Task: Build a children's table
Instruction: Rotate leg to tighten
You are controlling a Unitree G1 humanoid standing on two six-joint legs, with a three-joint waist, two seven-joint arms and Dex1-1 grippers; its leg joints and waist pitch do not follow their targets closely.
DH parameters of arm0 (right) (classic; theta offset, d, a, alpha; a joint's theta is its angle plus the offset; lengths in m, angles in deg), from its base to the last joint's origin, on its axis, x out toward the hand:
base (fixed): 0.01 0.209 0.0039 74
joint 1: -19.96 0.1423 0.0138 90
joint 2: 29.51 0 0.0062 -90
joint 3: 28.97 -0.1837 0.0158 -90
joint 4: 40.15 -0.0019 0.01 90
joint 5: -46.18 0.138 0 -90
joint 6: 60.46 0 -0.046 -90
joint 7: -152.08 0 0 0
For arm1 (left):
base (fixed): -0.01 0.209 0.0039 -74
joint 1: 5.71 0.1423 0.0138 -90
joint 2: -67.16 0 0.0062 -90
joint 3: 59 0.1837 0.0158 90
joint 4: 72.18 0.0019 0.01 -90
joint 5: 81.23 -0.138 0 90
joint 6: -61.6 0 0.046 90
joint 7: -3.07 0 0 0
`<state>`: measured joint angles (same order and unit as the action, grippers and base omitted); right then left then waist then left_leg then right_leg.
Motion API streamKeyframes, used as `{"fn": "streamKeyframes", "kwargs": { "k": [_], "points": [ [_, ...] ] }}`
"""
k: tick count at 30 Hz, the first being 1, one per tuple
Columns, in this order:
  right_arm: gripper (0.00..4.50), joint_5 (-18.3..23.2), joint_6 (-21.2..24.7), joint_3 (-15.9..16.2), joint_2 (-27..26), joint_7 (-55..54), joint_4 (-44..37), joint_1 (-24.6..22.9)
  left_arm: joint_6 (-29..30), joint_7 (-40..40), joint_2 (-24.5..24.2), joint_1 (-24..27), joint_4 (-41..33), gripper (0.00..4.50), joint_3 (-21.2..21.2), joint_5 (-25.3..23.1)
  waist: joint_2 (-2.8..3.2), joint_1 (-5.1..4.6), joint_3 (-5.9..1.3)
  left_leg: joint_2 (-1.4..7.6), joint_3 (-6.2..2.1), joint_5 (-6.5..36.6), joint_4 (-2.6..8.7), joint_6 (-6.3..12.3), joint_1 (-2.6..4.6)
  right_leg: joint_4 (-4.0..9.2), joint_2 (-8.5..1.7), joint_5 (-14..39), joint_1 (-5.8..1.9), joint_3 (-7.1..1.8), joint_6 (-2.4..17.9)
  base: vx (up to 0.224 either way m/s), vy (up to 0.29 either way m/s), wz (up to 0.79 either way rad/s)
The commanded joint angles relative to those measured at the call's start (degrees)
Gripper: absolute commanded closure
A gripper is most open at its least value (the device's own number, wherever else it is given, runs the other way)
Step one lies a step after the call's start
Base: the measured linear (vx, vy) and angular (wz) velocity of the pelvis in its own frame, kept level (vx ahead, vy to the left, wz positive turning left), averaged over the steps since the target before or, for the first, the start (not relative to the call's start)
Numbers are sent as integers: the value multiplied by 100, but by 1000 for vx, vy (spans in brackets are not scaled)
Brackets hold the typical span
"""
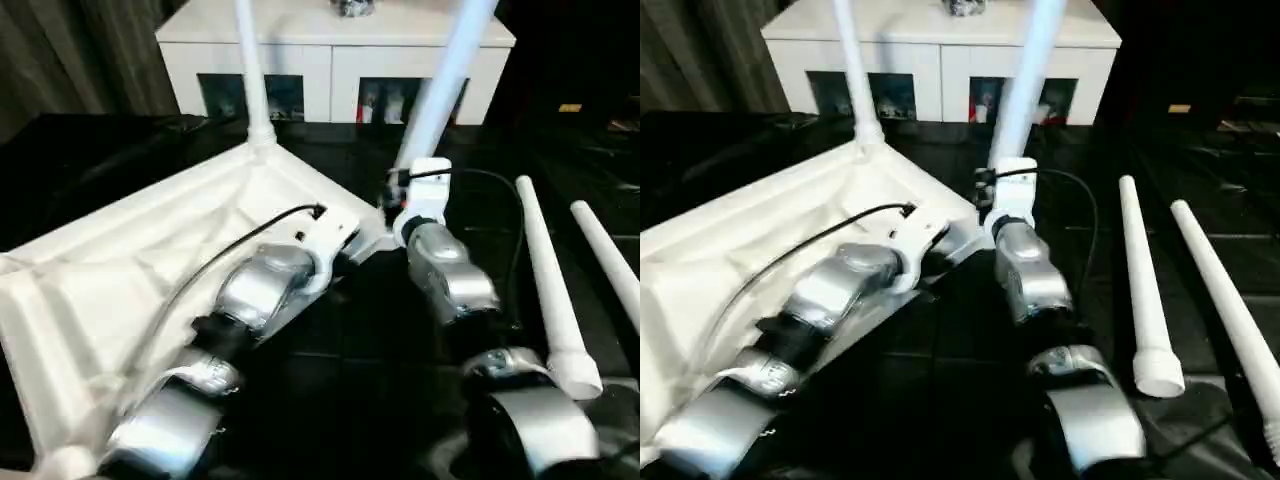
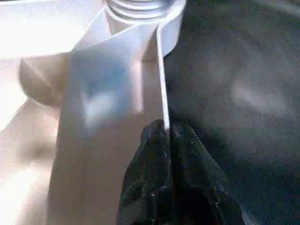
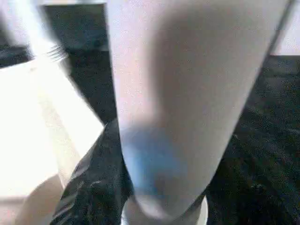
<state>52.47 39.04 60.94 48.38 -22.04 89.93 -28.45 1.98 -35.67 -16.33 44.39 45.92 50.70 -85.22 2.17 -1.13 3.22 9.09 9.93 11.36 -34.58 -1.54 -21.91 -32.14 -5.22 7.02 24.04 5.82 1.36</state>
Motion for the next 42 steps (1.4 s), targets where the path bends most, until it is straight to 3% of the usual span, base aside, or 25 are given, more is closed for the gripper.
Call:
{"fn": "streamKeyframes", "kwargs": {
  "k": [1, 2, 3, 4, 5, 8, 12, 15, 16, 18, 20, 22, 24, 32, 39, 42],
  "points": [
    [264, 39, 644, 210, 275, 802, -171, -321, -595, -1031, -376, 13, -736, 450, 354, -21, 17, 74, -447, 381, -147, 1152, 430, 560, 59, 261, -376, 1219, -393, -270, 1327, 0, 0, 0],
    [264, 220, 965, 383, 526, 1408, -676, -523, -368, -1320, -566, 109, -984, 450, 333, 156, 14, 92, -442, 382, -137, 1092, 427, 560, 74, 235, -360, 1065, -410, -270, 1383, 0, 0, 0],
    [264, 309, 1111, 458, 658, 1664, -918, -626, -386, -1494, -663, 156, -1112, 450, 332, 237, 27, 128, -436, 406, -115, 1040, 422, 561, 112, 230, -371, 976, -367, -292, 1435, 0, 0, 0],
    [264, 442, 1271, 528, 866, 1967, -1250, -775, -246, -1654, -782, 208, -1313, 450, 302, 361, 19, 135, -434, 409, -118, 1015, 429, 535, 96, 220, -368, 992, -387, -290, 1437, 0, 0, 0],
    [264, 442, 1271, 528, 866, 1967, -1250, -775, -246, -1654, -782, 208, -1313, 450, 302, 361, 36, 205, -446, 424, -109, 937, 421, 491, 135, 208, -379, 934, -375, -302, 1442, 0, 0, 0],
    [264, 588, 1431, 626, 1191, 2416, -1713, -1004, -47, -1888, -991, 309, -1686, 450, 289, 542, 57, 270, -438, 436, -97, 1022, 442, 260, 164, 196, -356, 931, -356, -315, 1434, 0, 0, 0],
    [264, 832, 1684, 796, 1791, 3408, -2572, -1530, 129, -2400, -1421, 558, -2461, 450, 374, 841, 23, 331, -438, 422, -76, 1013, 437, 274, 152, 167, -366, 811, -365, -343, 1447, 0, 0, 0],
    [264, 1209, 1901, 757, 2215, 4060, -3275, -2027, 205, -2711, -1529, 707, -2929, 450, 319, 1078, -16, 393, -413, 417, -61, 1147, 434, 314, 146, 230, -379, 1259, -351, -355, 1323, 0, 0, 0],
    [264, 1244, 1915, 753, 2242, 4104, -3324, -2062, 210, -2736, -1527, 718, -2961, 450, 308, 1110, -7, 447, -403, 428, -58, 1276, 438, 251, 184, 267, -391, 1564, -329, -362, 1239, 0, 0, 0],
    [264, 1351, 2029, 781, 2446, 4298, -3613, -2292, 179, -2899, -1586, 784, -3139, 450, 311, 1244, -14, 456, -381, 426, -53, 1507, 454, 147, 208, 319, -379, 2008, -298, -362, 1113, 0, 0, 0],
    [264, 1368, 2012, 805, 2609, 4428, -3784, -2497, 206, -2858, -1627, 828, -3188, 450, 369, 1224, -21, 427, -345, 420, -66, 1810, 486, 23, 192, 368, -369, 2513, -291, -348, 921, 0, 0, 0],
    [264, 1353, 2032, 788, 2660, 4423, -3822, -2607, 178, -2788, -1624, 849, -3145, 450, 416, 1167, -22, 421, -307, 415, -65, 2160, 487, -54, 266, 446, -367, 3000, -231, -344, 749, 0, 0, 0],
    [264, 1280, 2054, 779, 2714, 4372, -3858, -2768, 119, -2630, -1580, 885, -3026, 450, 497, 1016, -33, 385, -294, 398, -98, 2406, 492, -118, 269, 492, -375, 3432, -242, -317, 569, 0, 0, 0],
    [264, 933, 1867, 726, 2450, 3594, -3697, -3035, -213, -1875, -1232, 949, -2363, 450, 718, 423, -47, 307, -305, 354, -141, 2453, 467, -79, 240, 607, -379, 3845, -230, -233, 247, 0, 0, 0],
    [264, 862, 1702, 618, 2225, 3210, -3573, -3179, -427, -1621, -1127, 1007, -2042, 450, 812, 270, 23, 168, -271, 371, -221, 3002, 506, -112, 271, 704, -360, 3940, -247, -100, 95, 0, 0, 0],
    [264, 814, 1661, 603, 2185, 3108, -3555, -3206, -406, -1673, -1127, 1038, -2043, 450, 812, 291, 83, 113, -232, 374, -249, 3574, 502, -223, 411, 801, -332, 3956, -198, 8, 57, 0, 0, 0]
  ]
}}
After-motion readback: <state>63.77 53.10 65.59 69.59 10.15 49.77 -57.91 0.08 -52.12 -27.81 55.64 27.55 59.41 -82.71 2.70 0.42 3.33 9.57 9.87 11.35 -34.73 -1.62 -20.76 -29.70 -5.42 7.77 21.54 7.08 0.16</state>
